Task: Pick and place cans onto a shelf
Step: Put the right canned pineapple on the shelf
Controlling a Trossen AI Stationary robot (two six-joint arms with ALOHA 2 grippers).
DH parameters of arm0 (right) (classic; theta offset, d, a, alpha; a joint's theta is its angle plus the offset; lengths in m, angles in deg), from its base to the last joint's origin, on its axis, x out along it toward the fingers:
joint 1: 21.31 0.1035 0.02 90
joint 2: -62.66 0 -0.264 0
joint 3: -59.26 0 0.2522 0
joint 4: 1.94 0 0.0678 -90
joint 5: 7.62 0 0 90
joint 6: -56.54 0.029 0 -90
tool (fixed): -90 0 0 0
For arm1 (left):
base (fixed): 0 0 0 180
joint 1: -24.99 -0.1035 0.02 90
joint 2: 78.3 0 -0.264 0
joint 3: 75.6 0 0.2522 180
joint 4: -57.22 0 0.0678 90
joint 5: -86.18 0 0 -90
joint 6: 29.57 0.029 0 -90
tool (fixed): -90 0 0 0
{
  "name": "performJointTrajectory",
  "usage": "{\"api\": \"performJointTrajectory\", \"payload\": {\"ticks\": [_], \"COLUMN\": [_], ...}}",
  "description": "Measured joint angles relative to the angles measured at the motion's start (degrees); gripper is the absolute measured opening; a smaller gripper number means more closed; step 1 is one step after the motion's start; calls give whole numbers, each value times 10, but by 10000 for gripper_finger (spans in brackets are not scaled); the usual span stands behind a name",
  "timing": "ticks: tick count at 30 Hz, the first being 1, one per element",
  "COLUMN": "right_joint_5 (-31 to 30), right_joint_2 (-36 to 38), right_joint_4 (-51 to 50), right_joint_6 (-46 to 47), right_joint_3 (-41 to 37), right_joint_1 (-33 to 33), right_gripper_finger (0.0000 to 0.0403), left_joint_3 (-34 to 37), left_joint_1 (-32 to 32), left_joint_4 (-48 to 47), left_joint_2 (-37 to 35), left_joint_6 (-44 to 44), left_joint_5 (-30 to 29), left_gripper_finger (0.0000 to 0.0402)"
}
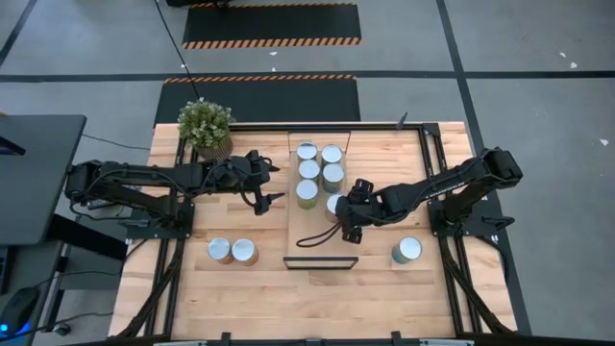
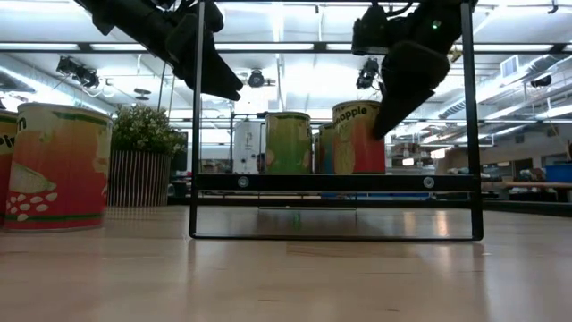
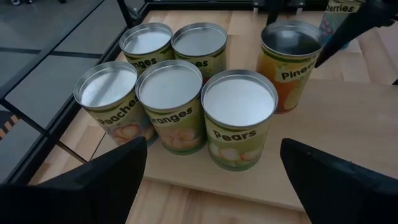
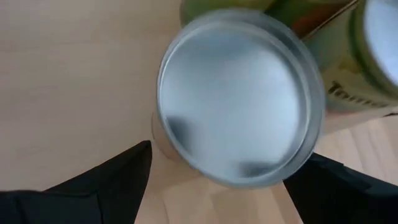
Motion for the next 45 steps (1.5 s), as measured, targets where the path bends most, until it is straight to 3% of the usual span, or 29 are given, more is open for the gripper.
{"api": "performJointTrajectory", "payload": {"ticks": [10,19,45], "right_joint_5": [-7,-29,-54], "right_joint_2": [0,1,74], "right_joint_4": [-88,-136,-160], "right_joint_6": [29,20,31], "right_joint_3": [58,59,59], "right_joint_1": [33,46,46], "right_gripper_finger": [348,348,348], "left_joint_3": [0,0,0], "left_joint_1": [0,0,0], "left_joint_4": [0,-1,-3], "left_joint_2": [0,0,0], "left_joint_6": [-9,-13,-13], "left_joint_5": [0,0,0], "left_gripper_finger": [375,375,375]}}
